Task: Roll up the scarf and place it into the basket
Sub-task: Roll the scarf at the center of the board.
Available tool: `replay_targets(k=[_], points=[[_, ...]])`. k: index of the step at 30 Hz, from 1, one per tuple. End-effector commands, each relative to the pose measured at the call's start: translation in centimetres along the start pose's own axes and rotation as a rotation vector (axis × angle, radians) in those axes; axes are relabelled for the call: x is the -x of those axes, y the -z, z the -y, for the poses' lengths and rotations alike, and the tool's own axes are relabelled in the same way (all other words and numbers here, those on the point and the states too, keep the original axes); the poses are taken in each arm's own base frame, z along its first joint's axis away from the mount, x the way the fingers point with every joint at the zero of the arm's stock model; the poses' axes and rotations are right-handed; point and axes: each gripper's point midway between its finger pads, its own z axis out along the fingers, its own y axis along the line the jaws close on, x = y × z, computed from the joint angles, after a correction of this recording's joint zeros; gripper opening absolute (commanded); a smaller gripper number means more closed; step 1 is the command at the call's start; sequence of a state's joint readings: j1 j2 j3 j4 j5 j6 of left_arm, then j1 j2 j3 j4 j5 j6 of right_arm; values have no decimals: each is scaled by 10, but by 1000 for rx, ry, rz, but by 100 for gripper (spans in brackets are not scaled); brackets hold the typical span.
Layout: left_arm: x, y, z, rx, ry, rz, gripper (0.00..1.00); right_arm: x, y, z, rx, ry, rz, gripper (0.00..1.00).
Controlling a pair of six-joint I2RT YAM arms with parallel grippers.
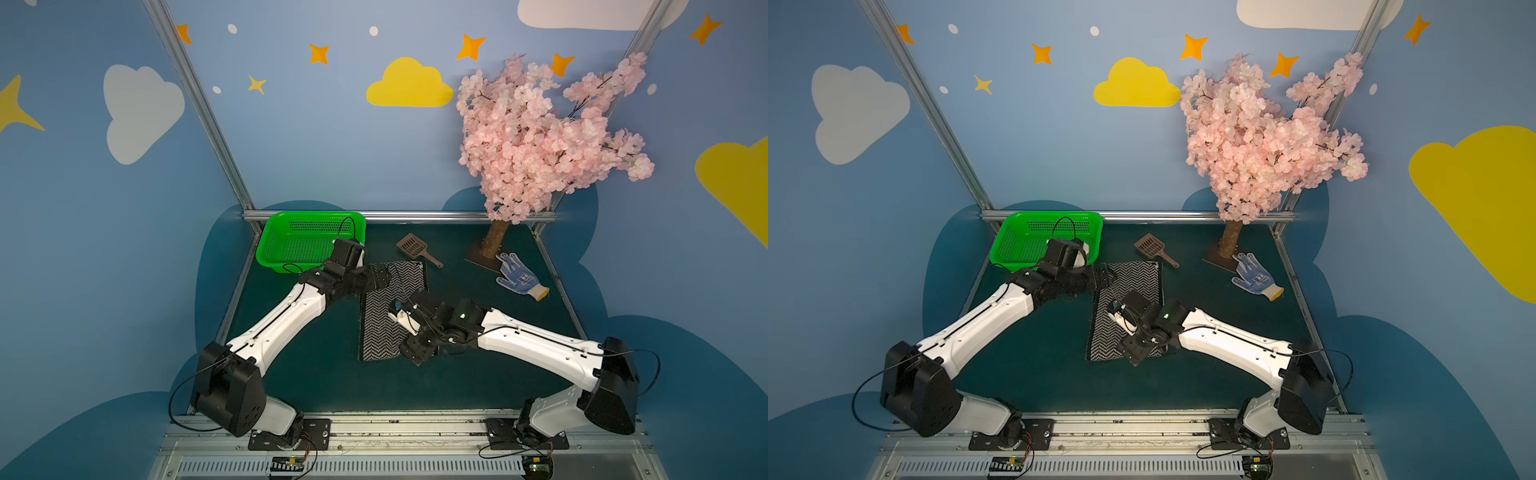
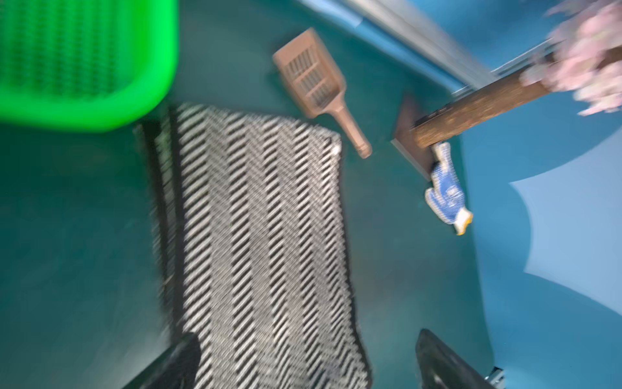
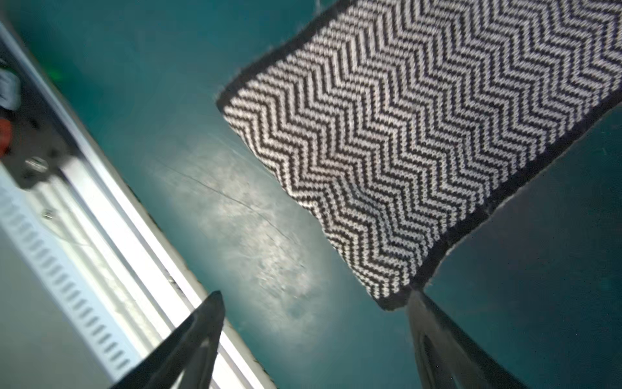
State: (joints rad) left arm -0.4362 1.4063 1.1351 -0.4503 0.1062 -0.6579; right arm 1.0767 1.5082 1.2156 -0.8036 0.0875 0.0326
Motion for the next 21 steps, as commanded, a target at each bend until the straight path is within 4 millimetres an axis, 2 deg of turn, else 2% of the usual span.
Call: replay_targets(k=[1,7,17,21], points=[[-4,18,-22,17,66,37,100,-30,-18,11,-72,185,-123,84],[-9,42,-42,9,126,64,100,-25,-33,20,-113,234,-130,83],[-19,59,-60,0,179,88,100,-30,-79,21,-99,301,-204,80],[-18,65,-65,-8,192,100,100,-35,-91,20,-87,300,-232,77]])
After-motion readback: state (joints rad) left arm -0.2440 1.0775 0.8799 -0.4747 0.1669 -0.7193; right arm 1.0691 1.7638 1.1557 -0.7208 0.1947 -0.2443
